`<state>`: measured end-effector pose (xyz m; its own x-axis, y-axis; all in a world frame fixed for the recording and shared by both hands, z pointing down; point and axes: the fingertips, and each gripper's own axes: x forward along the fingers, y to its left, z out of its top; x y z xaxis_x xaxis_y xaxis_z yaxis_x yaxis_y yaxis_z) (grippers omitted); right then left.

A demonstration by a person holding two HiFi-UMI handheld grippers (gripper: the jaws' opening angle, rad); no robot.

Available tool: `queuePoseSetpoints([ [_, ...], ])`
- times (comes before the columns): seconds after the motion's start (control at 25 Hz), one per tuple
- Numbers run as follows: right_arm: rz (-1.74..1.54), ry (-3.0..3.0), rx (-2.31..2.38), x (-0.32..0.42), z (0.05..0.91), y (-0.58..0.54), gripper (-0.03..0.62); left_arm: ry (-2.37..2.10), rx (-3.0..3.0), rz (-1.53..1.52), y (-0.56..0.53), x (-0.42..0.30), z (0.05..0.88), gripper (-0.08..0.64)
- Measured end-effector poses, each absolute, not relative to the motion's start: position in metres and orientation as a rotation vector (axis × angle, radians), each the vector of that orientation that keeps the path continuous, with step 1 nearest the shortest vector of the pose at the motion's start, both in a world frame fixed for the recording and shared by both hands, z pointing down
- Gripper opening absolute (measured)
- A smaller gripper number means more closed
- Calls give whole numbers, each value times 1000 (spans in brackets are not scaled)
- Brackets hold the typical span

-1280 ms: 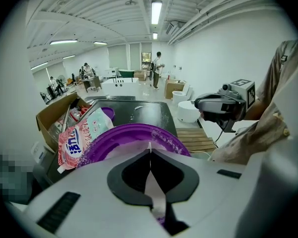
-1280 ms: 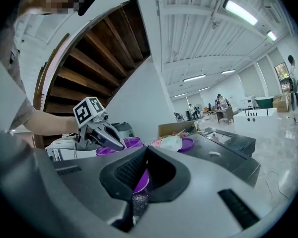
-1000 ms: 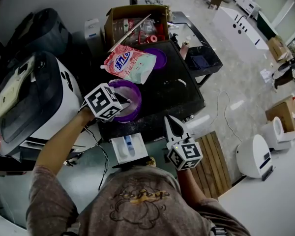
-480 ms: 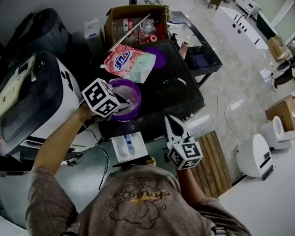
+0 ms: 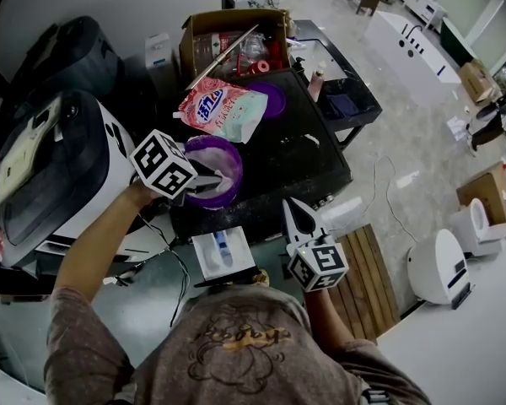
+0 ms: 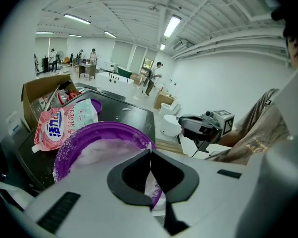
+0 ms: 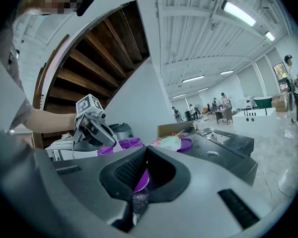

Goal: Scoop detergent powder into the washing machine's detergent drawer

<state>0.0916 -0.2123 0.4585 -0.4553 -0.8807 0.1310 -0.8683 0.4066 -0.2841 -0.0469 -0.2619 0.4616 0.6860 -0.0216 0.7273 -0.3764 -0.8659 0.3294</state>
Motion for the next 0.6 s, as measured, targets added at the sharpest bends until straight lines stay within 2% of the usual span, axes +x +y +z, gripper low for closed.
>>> queuePoseSetpoints([
  [0.6, -501, 2627, -1581, 83, 462, -217, 3, -384, 2316, 707, -264, -68, 449, 23],
])
